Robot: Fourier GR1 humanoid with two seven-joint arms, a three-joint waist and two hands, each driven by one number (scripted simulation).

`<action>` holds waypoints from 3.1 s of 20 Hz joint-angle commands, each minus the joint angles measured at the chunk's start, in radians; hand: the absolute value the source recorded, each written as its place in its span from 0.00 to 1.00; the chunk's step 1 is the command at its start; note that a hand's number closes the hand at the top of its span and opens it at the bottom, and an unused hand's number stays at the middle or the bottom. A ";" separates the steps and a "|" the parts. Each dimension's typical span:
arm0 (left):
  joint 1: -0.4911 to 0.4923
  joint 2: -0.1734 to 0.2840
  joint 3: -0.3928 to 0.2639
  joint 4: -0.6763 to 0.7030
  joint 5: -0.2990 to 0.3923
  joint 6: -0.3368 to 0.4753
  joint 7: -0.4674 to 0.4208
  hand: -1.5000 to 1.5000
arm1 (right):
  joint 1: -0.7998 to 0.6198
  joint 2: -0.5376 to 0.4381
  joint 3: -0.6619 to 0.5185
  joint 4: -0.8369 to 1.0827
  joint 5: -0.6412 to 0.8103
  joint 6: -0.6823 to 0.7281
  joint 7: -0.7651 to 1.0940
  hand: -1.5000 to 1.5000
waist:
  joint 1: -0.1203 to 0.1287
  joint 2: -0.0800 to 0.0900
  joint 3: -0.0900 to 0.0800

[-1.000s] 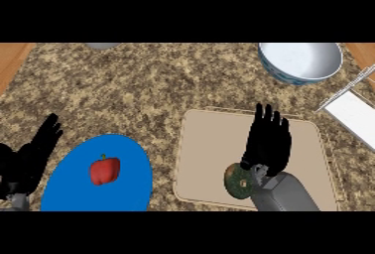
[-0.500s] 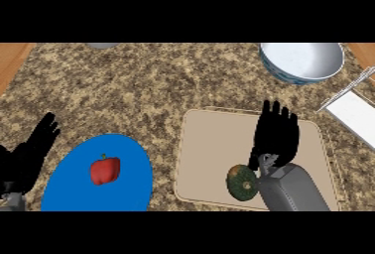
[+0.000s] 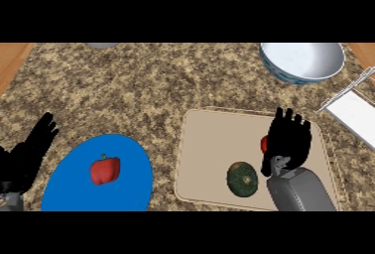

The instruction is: Pick the tomato from the tray and place it in the tiered shelf

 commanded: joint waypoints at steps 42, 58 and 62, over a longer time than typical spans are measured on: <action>0.016 -0.081 0.127 -0.004 -0.100 -0.092 0.013 0.50 | 0.120 -0.131 -0.305 -0.440 -0.144 -0.105 -0.198 1.00 | -0.022 -0.006 0.000; -0.028 -0.107 0.120 0.003 -0.127 -0.078 0.031 0.50 | -0.240 -0.061 -0.509 -0.906 -0.321 0.186 0.175 1.00 | -0.010 -0.004 -0.002; -0.056 -0.092 0.123 -0.017 -0.114 -0.094 0.081 0.50 | -0.371 -0.080 -0.569 -0.880 -0.335 0.226 0.192 1.00 | -0.010 -0.006 -0.001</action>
